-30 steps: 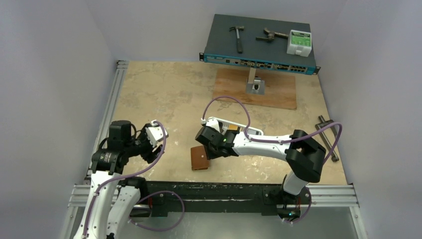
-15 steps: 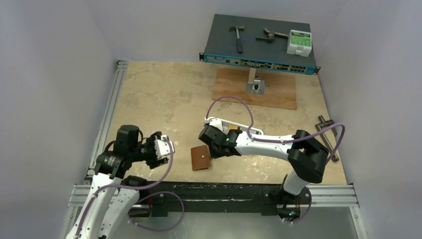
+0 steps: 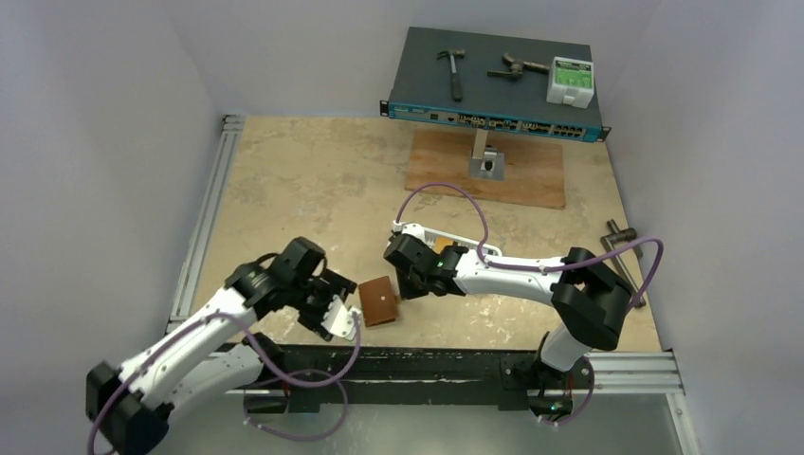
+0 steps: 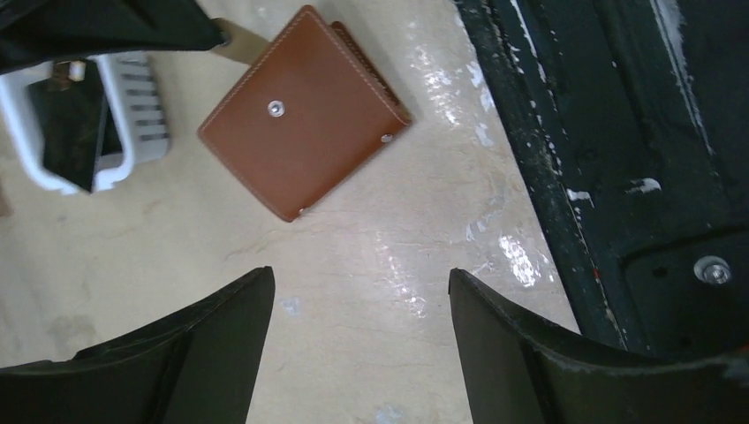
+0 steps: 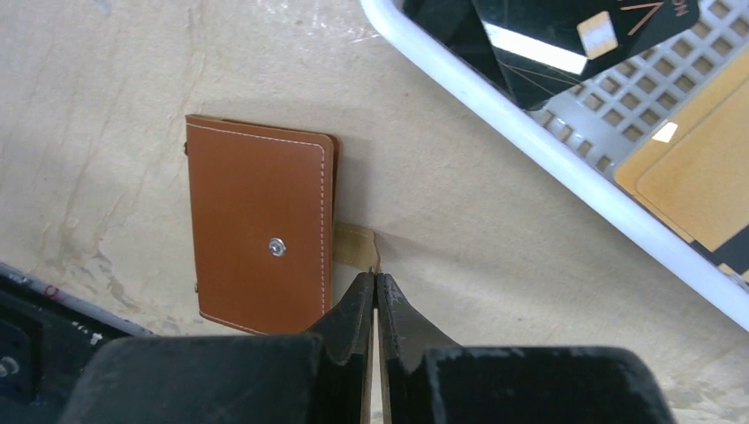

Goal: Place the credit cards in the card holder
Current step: Close the card holder at the center of the board.

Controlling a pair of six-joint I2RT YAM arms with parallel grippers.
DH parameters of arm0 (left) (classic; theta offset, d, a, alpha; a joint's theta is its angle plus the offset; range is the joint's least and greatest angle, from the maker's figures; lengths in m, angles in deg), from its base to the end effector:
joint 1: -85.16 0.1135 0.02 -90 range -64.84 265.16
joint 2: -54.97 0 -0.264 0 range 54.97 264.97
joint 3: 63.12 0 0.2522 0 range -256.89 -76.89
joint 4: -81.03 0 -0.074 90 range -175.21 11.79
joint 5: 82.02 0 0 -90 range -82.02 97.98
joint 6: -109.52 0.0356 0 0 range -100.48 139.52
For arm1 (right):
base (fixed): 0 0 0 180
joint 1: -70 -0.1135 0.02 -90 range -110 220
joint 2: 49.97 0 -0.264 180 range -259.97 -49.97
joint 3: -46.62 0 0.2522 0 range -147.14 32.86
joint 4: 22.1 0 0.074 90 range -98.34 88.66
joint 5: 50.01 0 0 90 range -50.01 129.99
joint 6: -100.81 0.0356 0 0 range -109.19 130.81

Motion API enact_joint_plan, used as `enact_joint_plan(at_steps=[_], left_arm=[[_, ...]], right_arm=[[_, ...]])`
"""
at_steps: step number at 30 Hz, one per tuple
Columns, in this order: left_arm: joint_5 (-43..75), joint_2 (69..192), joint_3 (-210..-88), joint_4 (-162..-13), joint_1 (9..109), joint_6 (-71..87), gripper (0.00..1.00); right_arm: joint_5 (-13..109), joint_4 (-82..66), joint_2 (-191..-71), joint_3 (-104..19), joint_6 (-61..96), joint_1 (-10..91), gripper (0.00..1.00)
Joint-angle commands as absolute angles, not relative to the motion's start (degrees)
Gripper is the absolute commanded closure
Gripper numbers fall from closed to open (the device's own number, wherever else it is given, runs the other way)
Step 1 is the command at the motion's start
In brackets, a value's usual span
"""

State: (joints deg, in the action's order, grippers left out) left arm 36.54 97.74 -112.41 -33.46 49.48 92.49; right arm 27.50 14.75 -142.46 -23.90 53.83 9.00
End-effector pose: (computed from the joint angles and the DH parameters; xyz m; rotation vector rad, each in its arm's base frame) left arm 0.0965 -0.0902 0.2312 2.0934 1.2897 -0.3740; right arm 0.1627 0.2776 0.1899 -0.3293 2.5914 0.3983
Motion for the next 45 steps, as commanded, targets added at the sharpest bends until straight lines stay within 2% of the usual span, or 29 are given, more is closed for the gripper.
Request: enact_joint_plan(at_steps=[1, 3, 12, 15, 19, 21, 23, 25, 30, 39, 45], left_arm=[[30.5, 113.3, -125.6, -28.7, 44.6, 93.1, 0.32], [29.1, 115.9, -127.2, -28.9, 43.7, 93.0, 0.37], [19.0, 114.5, -118.1, -40.2, 34.5, 99.6, 0.42], [13.0, 118.0, -125.3, -40.8, 32.7, 96.0, 0.46], [8.3, 128.3, -141.8, -28.2, 32.7, 84.5, 0.53], [5.8, 128.2, -139.9, -30.2, 32.7, 82.8, 0.54], [3.6, 125.5, -132.5, -37.0, 32.7, 84.5, 0.54], [4.7, 122.5, -126.3, -41.6, 32.7, 84.2, 0.53], [12.5, 120.2, -121.9, -43.0, 32.7, 73.0, 0.54], [23.1, 121.1, -113.8, -56.0, 32.7, 77.3, 0.46], [25.5, 123.8, -108.4, -62.9, 32.0, 84.7, 0.44]], right_arm=[[30.6, 12.2, -140.5, -25.4, 52.9, 9.4, 1.0], [31.2, 12.5, -140.5, -25.5, 52.6, 9.5, 1.0], [30.7, 12.8, -140.8, -22.4, 52.7, 10.8, 1.0], [32.7, 10.4, -140.3, -19.5, 52.4, 13.1, 1.0], [32.9, 10.0, -140.6, -18.9, 50.7, 15.1, 1.0], [32.8, 10.5, -140.3, -19.3, 50.3, 15.5, 1.0], [33.1, 10.5, -139.9, -19.3, 50.1, 15.6, 1.0], [33.6, 10.8, -139.9, -19.3, 50.1, 15.7, 1.0], [35.3, 11.1, -140.0, -18.8, 51.0, 15.7, 1.0], [37.8, 11.7, -138.9, -20.2, 52.1, 15.7, 1.0], [39.5, 13.8, -138.9, -22.0, 51.7, 15.7, 1.0]])
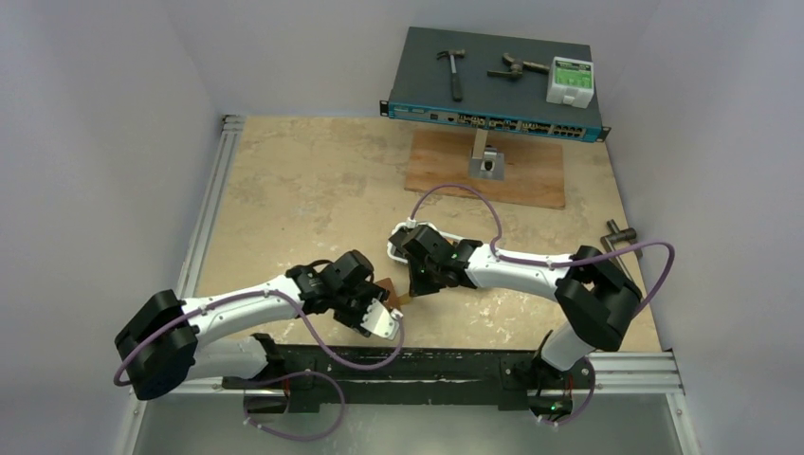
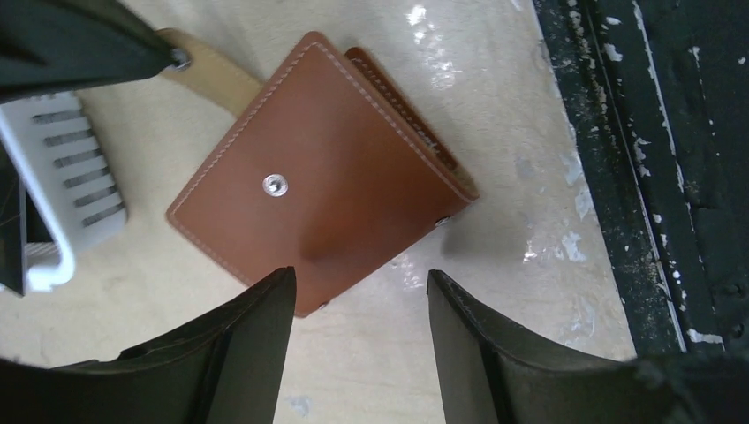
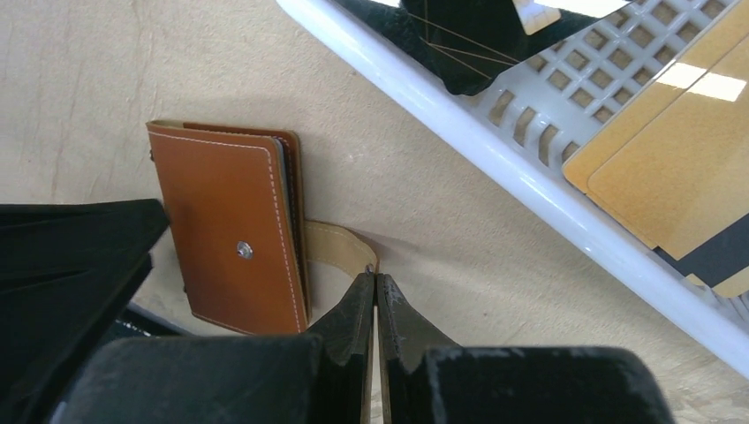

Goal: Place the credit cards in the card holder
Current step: Close the card holder at the center of the board.

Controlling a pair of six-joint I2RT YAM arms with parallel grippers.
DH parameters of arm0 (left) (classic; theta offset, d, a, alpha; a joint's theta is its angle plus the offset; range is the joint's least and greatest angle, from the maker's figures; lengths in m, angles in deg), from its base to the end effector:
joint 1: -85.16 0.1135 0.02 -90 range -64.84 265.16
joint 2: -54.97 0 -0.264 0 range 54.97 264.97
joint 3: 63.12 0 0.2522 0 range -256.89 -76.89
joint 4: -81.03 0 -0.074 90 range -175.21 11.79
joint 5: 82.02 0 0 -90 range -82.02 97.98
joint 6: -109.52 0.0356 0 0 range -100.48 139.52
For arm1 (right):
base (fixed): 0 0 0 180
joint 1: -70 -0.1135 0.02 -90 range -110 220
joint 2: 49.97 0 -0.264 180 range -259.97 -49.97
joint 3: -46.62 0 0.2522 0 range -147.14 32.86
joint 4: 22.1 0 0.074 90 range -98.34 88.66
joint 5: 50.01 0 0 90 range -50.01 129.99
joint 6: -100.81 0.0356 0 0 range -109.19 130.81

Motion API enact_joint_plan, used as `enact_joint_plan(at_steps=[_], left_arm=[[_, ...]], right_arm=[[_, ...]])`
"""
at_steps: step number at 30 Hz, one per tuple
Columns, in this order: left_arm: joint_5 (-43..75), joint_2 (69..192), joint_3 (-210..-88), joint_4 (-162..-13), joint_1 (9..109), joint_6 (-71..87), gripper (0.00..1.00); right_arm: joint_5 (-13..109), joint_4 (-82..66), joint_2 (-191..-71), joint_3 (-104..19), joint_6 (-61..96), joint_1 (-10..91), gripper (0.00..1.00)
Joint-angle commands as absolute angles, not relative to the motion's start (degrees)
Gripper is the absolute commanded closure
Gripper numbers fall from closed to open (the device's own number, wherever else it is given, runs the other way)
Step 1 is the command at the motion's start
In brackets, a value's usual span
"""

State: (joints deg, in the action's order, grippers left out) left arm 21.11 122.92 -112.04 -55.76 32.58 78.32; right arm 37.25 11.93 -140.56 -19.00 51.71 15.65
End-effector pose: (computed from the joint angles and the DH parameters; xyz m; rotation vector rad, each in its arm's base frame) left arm 0.1211 -0.1716 0.1798 2.2179 1.4229 -0.2674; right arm 0.1808 0.2491 0.1771 -0.2981 2.6807 0.5091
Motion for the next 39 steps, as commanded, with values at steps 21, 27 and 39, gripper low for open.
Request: enact_joint_plan(at_steps=[21, 27, 39], left_arm=[[26.4, 125.8, -104.1, -67.8, 30.8, 96.9, 0.75], [26.9, 126.2, -105.4, -66.2, 30.9, 97.0, 0.77], [27.8, 126.9, -108.0, -61.3, 31.6, 96.9, 0.82]], right_arm=[[52.1, 12.0, -142.8, -25.3, 48.5, 16.1, 1.0], [52.2, 11.0, -145.4, -24.4, 47.8, 16.1, 1.0], [52.3, 6.8, -144.7, -21.2, 49.4, 18.4, 1.0]])
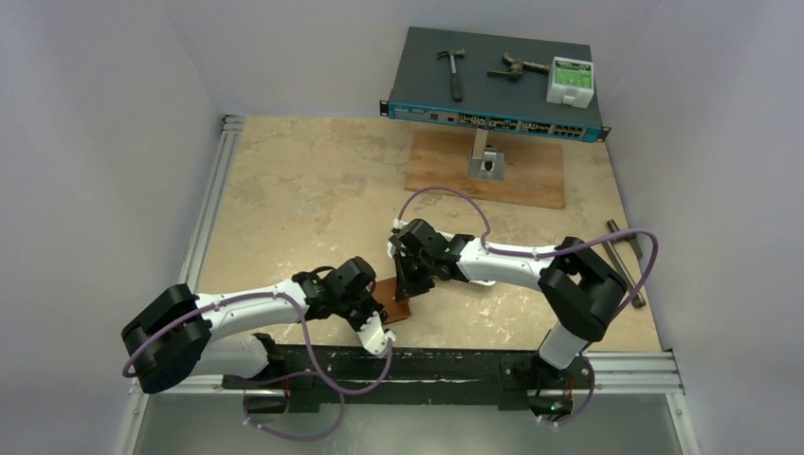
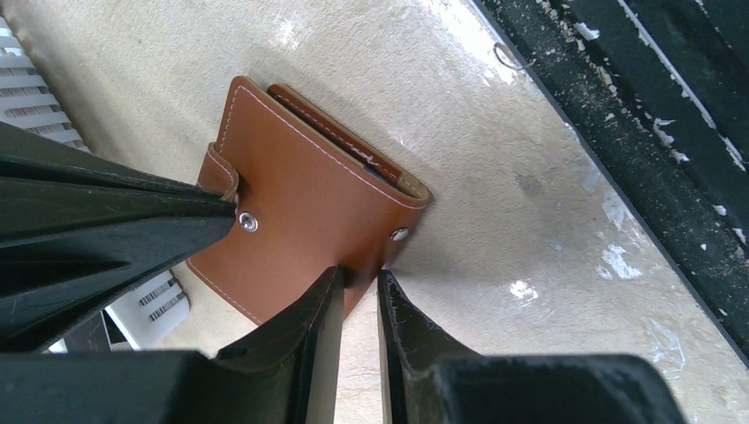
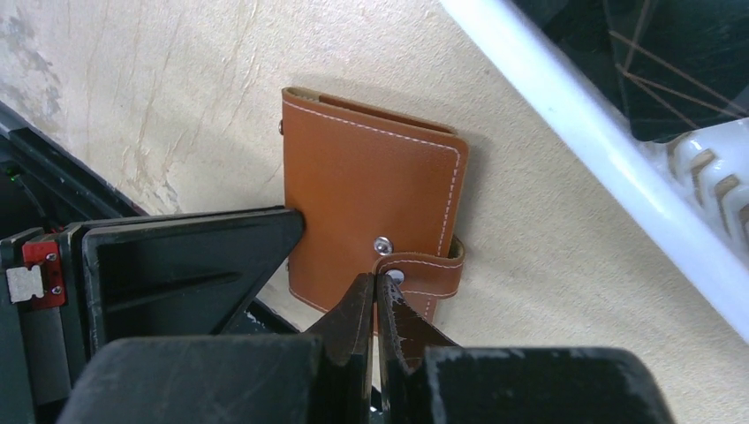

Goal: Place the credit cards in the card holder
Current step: Close the card holder at the center of the board.

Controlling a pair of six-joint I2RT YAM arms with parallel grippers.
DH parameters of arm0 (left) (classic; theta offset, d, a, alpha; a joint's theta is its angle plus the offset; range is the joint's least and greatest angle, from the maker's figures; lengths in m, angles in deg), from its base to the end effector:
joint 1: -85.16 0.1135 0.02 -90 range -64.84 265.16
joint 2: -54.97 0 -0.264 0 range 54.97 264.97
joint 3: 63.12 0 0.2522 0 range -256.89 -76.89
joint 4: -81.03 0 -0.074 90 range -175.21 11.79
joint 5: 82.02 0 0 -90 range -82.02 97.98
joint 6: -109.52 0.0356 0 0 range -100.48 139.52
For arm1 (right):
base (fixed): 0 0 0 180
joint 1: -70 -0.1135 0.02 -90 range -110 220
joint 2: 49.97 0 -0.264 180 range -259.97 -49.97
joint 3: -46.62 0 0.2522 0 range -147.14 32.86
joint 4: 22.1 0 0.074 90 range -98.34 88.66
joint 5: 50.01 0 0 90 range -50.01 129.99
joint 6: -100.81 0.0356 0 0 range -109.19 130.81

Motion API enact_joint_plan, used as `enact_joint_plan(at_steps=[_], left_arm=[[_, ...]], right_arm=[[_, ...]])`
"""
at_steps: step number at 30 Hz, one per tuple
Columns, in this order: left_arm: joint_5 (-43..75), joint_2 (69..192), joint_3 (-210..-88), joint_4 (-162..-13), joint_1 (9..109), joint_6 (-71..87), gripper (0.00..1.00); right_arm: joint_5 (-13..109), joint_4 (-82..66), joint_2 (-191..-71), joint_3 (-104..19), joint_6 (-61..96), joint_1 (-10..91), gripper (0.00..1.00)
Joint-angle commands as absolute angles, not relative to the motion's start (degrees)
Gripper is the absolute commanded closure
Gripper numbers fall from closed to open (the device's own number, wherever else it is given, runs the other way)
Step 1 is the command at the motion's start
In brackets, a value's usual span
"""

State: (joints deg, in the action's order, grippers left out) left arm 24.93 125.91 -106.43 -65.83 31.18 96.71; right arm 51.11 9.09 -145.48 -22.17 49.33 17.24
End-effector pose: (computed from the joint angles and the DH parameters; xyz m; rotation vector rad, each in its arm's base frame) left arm 0.1151 -0.1759 0.1518 2.3862 0.9733 -0.2408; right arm 0.1933 0.2657 0.1706 -0.4227 2.7547 0.7624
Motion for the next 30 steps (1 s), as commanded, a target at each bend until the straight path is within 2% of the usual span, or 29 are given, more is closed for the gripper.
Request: enact_joint_plan(at_steps=[1, 6, 11, 15, 17, 22, 30], left_arm=[[27.8, 127.1, -108.3, -61.0, 31.6, 96.8, 0.82], [27.8, 127.5, -109.3, -59.7, 31.6, 96.9, 0.84], [27.5, 127.5, -109.5, -58.7, 31.7, 96.6, 0.85], [27.5, 127.3, -109.7, -58.7, 32.2, 96.6, 0.86], [27.5, 127.3, -110.1, -58.6, 32.4, 96.6, 0.86], [27.6, 127.3, -111.1, -58.0, 32.5, 96.2, 0.87], [27.7, 127.4, -111.2, -57.9, 32.5, 95.5, 0.87]], right_arm=[[52.6, 6.6, -145.1, -21.3, 49.3, 18.6, 1.0], [53.1, 6.7, -146.2, -22.2, 48.3, 19.1, 1.0], [46.5, 13.8, -143.2, -24.2, 45.9, 19.2, 0.99], [40.8, 20.6, -141.1, -26.5, 43.7, 19.2, 0.72], [38.3, 23.2, -141.2, -27.7, 43.2, 19.1, 0.64], [39.0, 23.8, -142.0, -29.3, 43.0, 19.0, 0.54], [41.8, 21.9, -144.9, -30.7, 43.3, 17.2, 0.5]])
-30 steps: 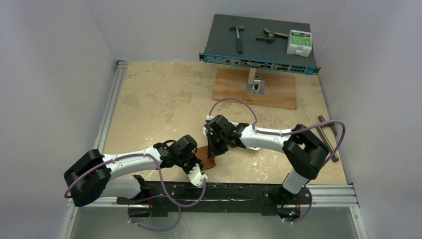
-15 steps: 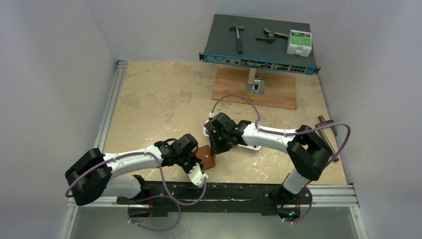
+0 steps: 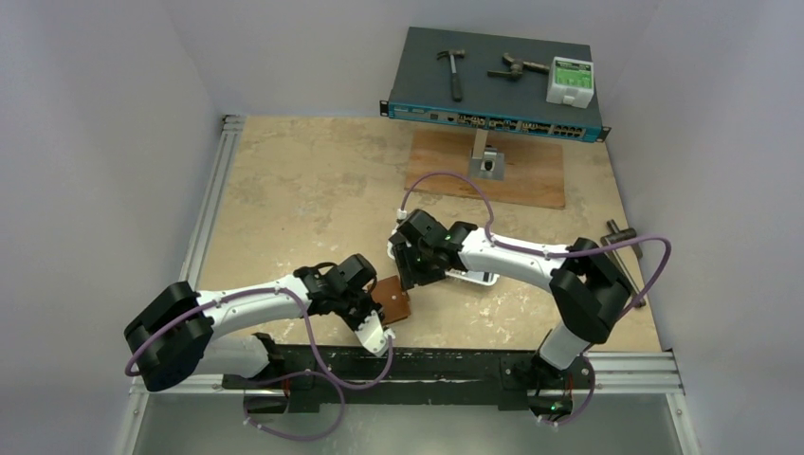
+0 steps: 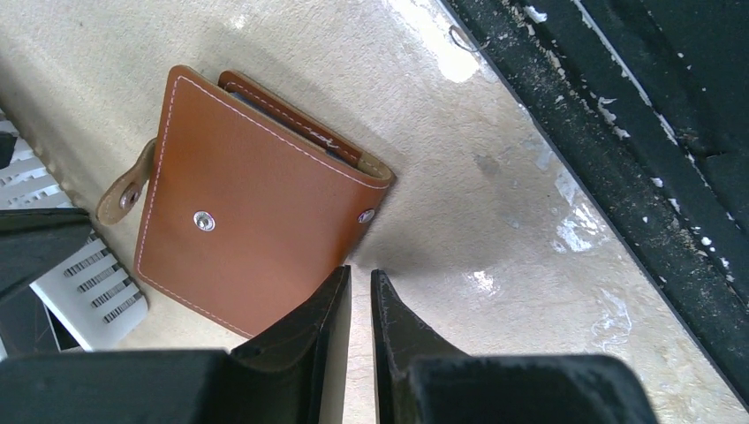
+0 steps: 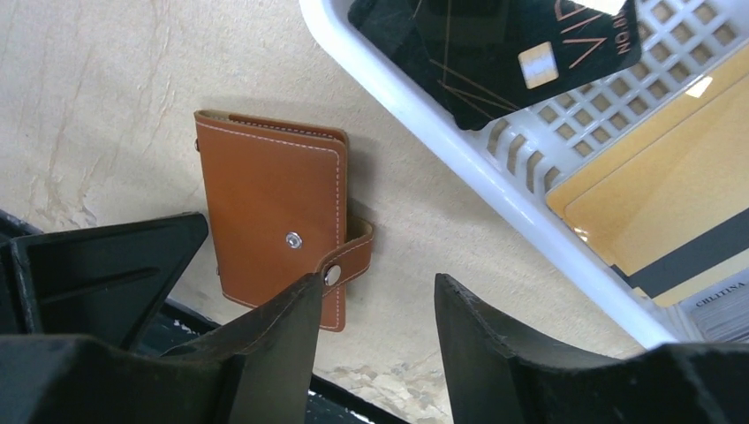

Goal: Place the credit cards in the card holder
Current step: Close the card holder at the center of the board.

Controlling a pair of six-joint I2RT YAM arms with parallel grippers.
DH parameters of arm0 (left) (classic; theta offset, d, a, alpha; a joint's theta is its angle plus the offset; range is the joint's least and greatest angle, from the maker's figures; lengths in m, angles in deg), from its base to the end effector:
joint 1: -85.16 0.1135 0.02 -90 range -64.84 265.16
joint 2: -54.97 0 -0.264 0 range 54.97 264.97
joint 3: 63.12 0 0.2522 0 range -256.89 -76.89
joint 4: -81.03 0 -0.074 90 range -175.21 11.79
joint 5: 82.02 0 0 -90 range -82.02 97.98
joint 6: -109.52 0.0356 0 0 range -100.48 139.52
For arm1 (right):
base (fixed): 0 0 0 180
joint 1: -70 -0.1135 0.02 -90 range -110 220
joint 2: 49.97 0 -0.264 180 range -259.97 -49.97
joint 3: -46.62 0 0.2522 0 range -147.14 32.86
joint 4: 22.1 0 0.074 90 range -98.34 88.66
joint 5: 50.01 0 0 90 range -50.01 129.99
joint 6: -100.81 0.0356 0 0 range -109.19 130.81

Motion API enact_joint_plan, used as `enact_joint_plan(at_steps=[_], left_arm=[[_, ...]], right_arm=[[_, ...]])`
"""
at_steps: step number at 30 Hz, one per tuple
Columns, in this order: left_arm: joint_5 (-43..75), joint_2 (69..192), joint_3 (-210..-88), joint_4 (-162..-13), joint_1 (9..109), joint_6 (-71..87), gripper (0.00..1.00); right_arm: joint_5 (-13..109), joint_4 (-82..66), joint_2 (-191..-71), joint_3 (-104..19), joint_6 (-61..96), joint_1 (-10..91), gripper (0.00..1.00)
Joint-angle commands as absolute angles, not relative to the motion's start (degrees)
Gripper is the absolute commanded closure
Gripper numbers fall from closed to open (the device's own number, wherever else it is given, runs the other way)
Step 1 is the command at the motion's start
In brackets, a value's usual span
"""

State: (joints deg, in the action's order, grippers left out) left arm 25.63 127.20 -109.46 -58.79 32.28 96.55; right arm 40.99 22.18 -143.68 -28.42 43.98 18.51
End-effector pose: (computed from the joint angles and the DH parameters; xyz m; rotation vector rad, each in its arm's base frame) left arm 0.1182 -0.1740 0.1561 2.4443 1.0457 -0.2856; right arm 0.2024 0.2554 0.1986 -0.4462 2.7305 0.4660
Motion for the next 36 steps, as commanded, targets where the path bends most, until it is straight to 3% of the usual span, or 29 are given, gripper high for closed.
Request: enact_joint_plan(at_steps=[1, 17, 28, 36], left_arm=[[27.6, 127.4, -111.2, -57.9, 32.5, 95.5, 0.87], [27.5, 127.7, -111.5, -58.0, 32.5, 94.9, 0.88], [27.2, 127.7, -112.0, -58.1, 32.6, 94.5, 0.89], [27.2, 127.6, -112.5, -57.6, 32.6, 93.9, 0.9]], right_arm=[[42.0, 21.6, -145.2, -30.8, 43.3, 17.0, 0.49], [41.6, 22.8, -148.0, -34.4, 42.4, 14.6, 0.43], [38.4, 24.5, -150.1, -33.6, 42.3, 13.4, 0.55], [36.1, 23.7, -147.7, -33.1, 43.1, 13.3, 0.79]])
